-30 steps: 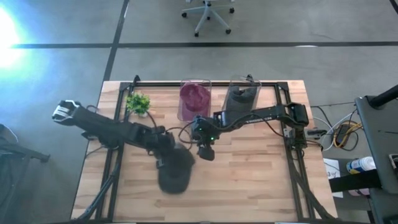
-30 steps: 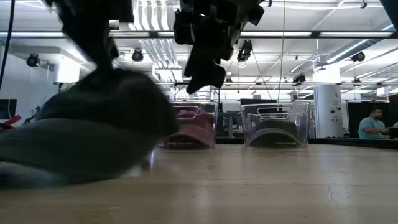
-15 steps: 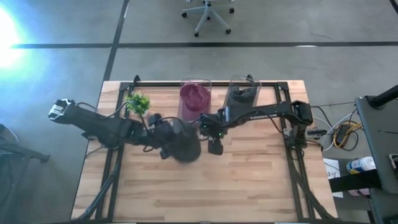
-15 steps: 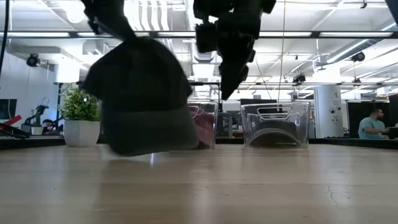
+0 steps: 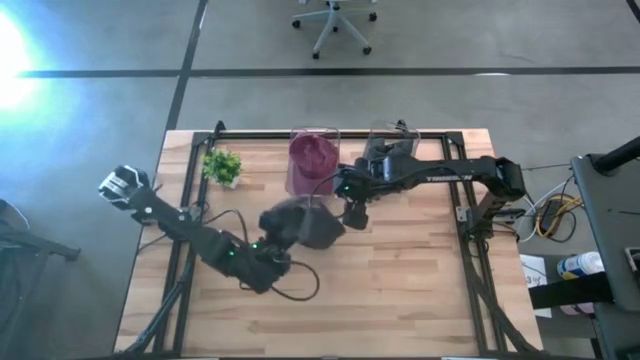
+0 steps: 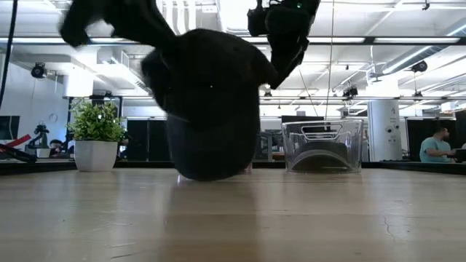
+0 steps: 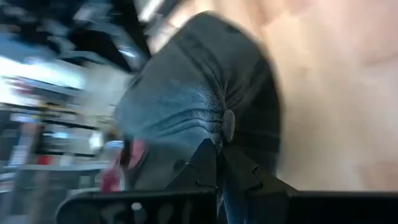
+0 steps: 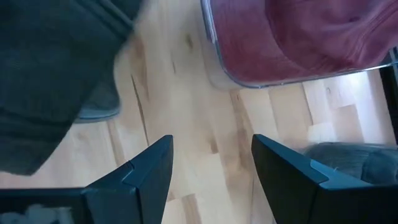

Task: Pick & Place hat
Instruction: Put the black cap into the right transparent bin

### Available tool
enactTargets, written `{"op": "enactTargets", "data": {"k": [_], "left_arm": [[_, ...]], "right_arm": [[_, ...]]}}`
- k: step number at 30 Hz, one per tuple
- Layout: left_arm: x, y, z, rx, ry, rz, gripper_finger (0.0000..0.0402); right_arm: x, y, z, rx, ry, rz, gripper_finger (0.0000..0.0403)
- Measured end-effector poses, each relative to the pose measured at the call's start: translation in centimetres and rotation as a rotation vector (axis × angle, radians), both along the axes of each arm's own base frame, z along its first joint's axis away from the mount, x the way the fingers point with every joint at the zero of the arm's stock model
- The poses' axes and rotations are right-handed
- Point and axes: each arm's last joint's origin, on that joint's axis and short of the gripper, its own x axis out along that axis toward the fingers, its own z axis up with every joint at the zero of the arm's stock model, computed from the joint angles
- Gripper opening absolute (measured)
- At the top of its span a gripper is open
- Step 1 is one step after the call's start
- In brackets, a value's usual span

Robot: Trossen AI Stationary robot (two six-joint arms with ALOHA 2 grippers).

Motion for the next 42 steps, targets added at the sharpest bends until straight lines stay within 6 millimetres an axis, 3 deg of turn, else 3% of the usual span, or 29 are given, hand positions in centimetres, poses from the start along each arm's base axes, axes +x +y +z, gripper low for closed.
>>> {"op": "enactTargets", "data": {"k": [5,12,17,20,24,29,34,42], "left_arm": [[-1.8,-1.1,-5.2,0.171,0.151,-0.041,0.0003],[-4.3,-5.8,-9.6,0.145,0.259,-0.215,0.0004],[-4.7,-9.1,-10.9,0.074,0.356,-0.355,0.0005],[-4.6,-9.9,-10.3,0.066,0.363,-0.329,0.0007],[-3.9,-10.1,-8.8,-0.085,0.377,-0.230,0.0023],[-3.4,-10.7,-7.2,-0.167,0.338,-0.222,0.0049],[-3.2,-10.4,-7.4,-0.258,0.357,-0.176,0.0062],[-2.4,-8.8,-8.5,-0.321,0.435,-0.126,0.0064]], "right_arm": [[-0.2,0.1,-0.6,0.011,0.038,0.041,0.0217],[-0.1,0.4,-1.7,0.121,0.029,0.064,0.0217],[0.6,1.3,-2.7,0.303,-0.057,0.091,0.0217],[1.7,2.4,-3.7,0.411,-0.110,0.110,0.0217],[3.9,4.1,-5.8,0.499,-0.163,0.143,0.0217],[6.2,5.1,-9.0,0.539,-0.122,0.124,0.0217],[8.1,5.4,-10.8,0.632,-0.127,0.129,0.0217],[10.4,7.6,-11.1,0.697,-0.191,0.202,0.0217]]}}
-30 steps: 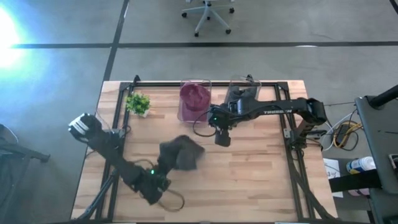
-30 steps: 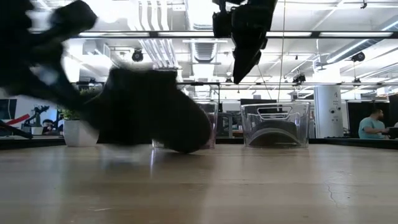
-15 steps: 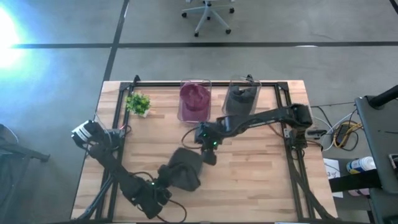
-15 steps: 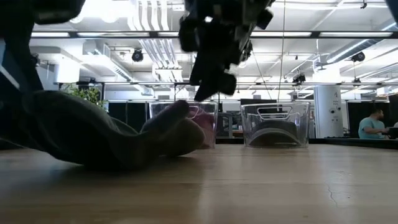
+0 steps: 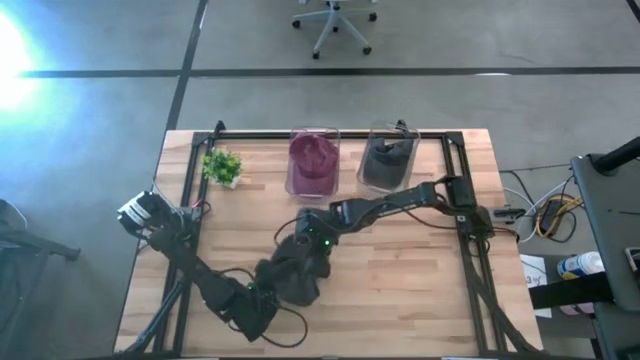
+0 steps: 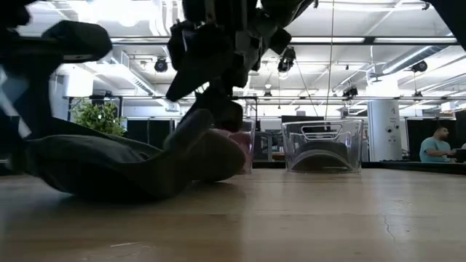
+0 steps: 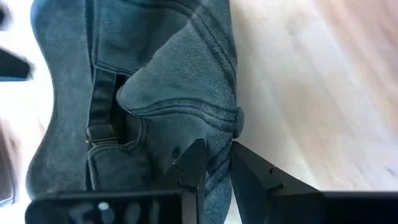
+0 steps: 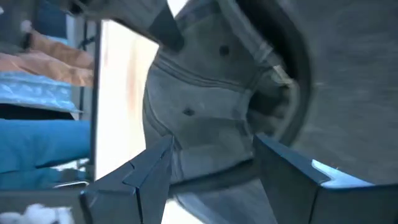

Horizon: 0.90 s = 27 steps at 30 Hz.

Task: Pick & Place hat
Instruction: Put the black cap into the right transparent bin

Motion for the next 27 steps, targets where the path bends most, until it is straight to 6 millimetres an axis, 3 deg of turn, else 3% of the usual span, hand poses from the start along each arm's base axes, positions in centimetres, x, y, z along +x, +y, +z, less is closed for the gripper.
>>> {"op": "enactTargets", "data": {"k": [12,23,27], "left_arm": [[0.9,0.0,1.2,-0.027,-0.066,0.072,0.0064],[-0.7,0.5,4.3,0.034,-0.071,0.182,0.0064],[-2.2,0.4,3.7,0.014,-0.042,0.204,0.0064]], "right_arm": [[0.8,0.5,-5.4,-0.071,0.101,0.011,0.0217],[0.4,0.3,-4.8,-0.115,0.096,0.016,0.0217],[0.2,0.1,-3.1,-0.153,0.047,0.041,0.0217]]}}
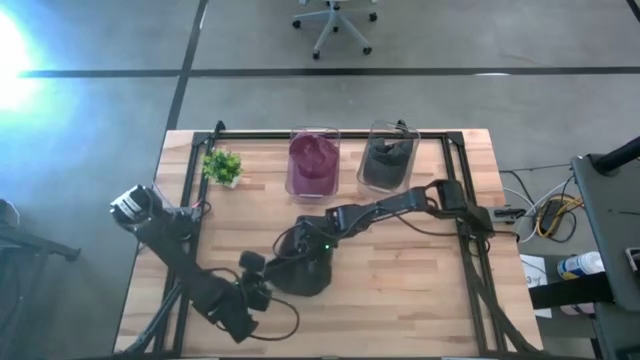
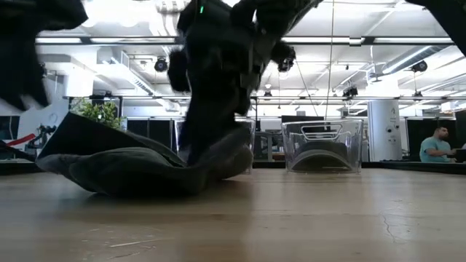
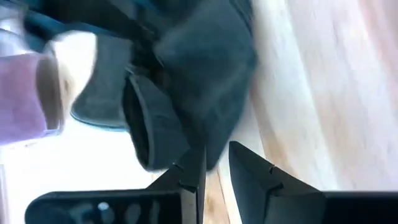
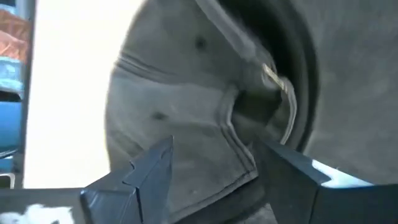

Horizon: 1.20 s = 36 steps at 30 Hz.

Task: Pick & Place hat
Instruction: Put the black cap into the right transparent bin

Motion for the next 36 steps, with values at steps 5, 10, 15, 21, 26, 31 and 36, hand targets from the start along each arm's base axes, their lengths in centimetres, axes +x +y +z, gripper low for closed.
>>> {"op": "enactTargets", "data": {"k": [5,10,15,21,26,31,36], "left_arm": [[-1.5,0.5,-1.9,0.114,0.050,-0.056,0.0064],[-2.7,2.0,-3.0,0.199,0.106,-0.020,0.0064],[-3.5,3.2,-4.4,0.159,0.054,0.068,0.0064],[-3.5,2.9,-6.9,0.053,0.025,-0.087,0.0064],[-2.1,2.8,-7.6,0.046,-0.136,-0.177,0.0064],[-0.5,4.3,-7.9,0.093,-0.198,-0.184,0.0064],[2.1,4.0,-6.1,0.155,-0.309,-0.312,0.0064]], "right_arm": [[-0.7,-0.2,3.1,-0.099,-0.096,0.110,0.0217],[-2.4,-0.3,5.5,-0.275,-0.101,0.212,0.0217],[-3.1,1.1,6.9,-0.335,-0.153,0.290,0.0217],[-3.3,2.9,6.7,-0.411,-0.160,0.319,0.0217],[-3.5,3.6,6.6,-0.451,-0.149,0.309,0.0217],[-4.0,4.6,6.3,-0.455,-0.114,0.301,0.0217],[-5.0,6.0,5.7,-0.567,-0.059,0.332,0.0217]]}}
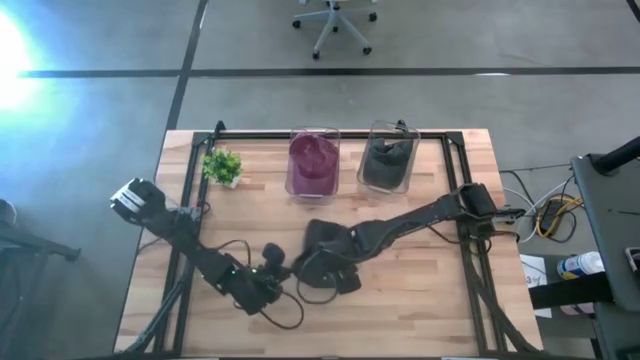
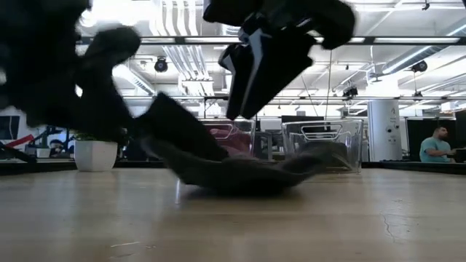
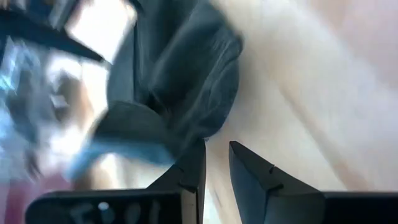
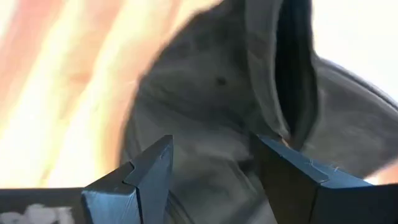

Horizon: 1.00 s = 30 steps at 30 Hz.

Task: Pick & Place hat
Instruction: Put the black cap into the right transparent bin

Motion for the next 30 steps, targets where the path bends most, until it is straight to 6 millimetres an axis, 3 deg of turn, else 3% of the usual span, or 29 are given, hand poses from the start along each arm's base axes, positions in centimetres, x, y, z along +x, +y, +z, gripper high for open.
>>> {"op": "enactTargets", "data": {"k": [4,8,12,17,23,30], "left_arm": [[0.3,-0.8,2.1,0.065,-0.007,-0.052,0.0064],[-0.8,-0.5,2.5,0.064,0.058,-0.014,0.0064],[-1.5,0.4,1.2,0.043,0.134,0.016,0.0064],[-0.7,1.4,-0.5,0.022,0.157,-0.015,0.0065],[0.6,2.2,-1.2,-0.046,0.152,-0.106,0.0065],[2.6,2.7,-1.4,-0.163,0.111,-0.173,0.0065]], "right_arm": [[-0.6,1.2,-0.5,0.005,0.020,-0.003,0.0217],[-1.1,2.2,-0.6,-0.012,0.018,-0.047,0.0217],[-1.8,3.5,-0.8,-0.051,0.007,-0.067,0.0217],[-2.6,5.3,-0.9,-0.091,-0.017,-0.093,0.0217],[-3.3,7.3,-1.0,-0.104,-0.059,-0.106,0.0217],[-4.1,7.6,-2.3,-0.127,-0.039,-0.115,0.0217]]}}
